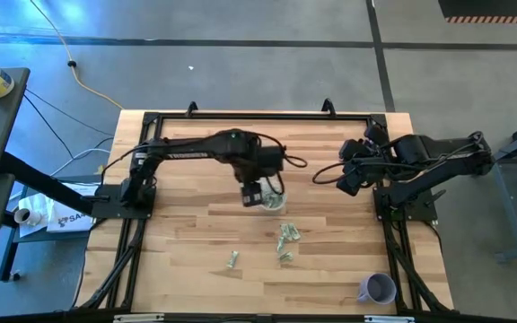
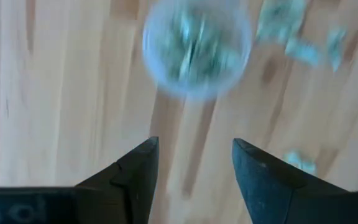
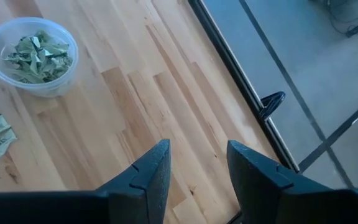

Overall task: Pick and place Stevia / Truvia into bins
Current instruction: Put the white stevia packet into the transparent container

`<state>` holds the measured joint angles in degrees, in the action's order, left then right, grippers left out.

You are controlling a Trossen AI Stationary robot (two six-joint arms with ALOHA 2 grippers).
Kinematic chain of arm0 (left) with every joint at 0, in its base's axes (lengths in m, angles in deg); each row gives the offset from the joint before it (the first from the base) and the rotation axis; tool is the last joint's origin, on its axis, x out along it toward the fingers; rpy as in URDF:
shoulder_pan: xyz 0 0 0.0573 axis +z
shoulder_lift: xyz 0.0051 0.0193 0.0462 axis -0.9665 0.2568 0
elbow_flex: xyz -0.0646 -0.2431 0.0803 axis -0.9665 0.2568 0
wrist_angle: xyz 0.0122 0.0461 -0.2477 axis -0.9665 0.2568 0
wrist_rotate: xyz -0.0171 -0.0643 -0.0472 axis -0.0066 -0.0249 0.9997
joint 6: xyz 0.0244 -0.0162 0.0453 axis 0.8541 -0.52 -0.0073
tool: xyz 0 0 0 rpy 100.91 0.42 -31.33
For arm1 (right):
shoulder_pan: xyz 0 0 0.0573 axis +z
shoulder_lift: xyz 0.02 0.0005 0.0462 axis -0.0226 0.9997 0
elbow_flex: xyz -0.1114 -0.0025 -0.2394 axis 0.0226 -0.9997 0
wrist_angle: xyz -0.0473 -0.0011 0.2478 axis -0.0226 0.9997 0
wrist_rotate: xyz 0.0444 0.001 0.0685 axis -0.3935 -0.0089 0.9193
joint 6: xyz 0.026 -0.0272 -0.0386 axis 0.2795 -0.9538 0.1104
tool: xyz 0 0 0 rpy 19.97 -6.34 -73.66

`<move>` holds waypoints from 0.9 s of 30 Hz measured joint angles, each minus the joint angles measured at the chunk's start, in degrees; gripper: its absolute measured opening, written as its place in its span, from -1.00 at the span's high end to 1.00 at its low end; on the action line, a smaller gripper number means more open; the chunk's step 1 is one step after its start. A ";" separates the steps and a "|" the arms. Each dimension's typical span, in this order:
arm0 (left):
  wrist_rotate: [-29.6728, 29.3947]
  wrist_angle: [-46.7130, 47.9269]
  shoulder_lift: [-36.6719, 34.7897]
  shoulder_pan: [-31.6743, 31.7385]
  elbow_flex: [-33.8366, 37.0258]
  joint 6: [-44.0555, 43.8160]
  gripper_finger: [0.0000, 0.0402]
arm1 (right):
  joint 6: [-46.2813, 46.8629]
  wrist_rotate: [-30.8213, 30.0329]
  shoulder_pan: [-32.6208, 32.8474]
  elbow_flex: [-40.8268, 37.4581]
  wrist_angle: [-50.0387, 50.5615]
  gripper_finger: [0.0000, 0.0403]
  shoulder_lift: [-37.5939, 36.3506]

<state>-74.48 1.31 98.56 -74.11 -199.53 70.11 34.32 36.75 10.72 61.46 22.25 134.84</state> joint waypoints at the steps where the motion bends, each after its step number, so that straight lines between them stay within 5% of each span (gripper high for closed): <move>1: 0.00 2.79 0.00 -0.08 -0.18 -1.70 -0.18 | -0.47 -0.29 0.00 0.00 -0.03 0.26 0.00; 6: 5.30 1.29 -2.12 -3.23 4.03 -11.37 -0.12 | -2.91 -2.72 0.00 0.00 -0.86 0.26 0.00; 11: -0.07 0.04 -2.97 -11.06 6.85 -16.94 -0.05 | -4.44 -2.69 -0.21 0.00 -2.04 0.25 0.00; 19: -4.33 -8.47 -7.01 -16.80 18.87 -30.46 -0.02 | -16.56 9.67 -6.41 0.00 -8.95 0.30 0.00; 27: 7.06 -28.67 -11.56 -20.39 40.70 -49.82 -0.03 | -20.67 11.63 -12.92 0.00 -9.36 0.30 0.00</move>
<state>-67.42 -27.36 86.99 -94.49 -158.82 20.29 13.65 48.39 -2.20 61.46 12.89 134.84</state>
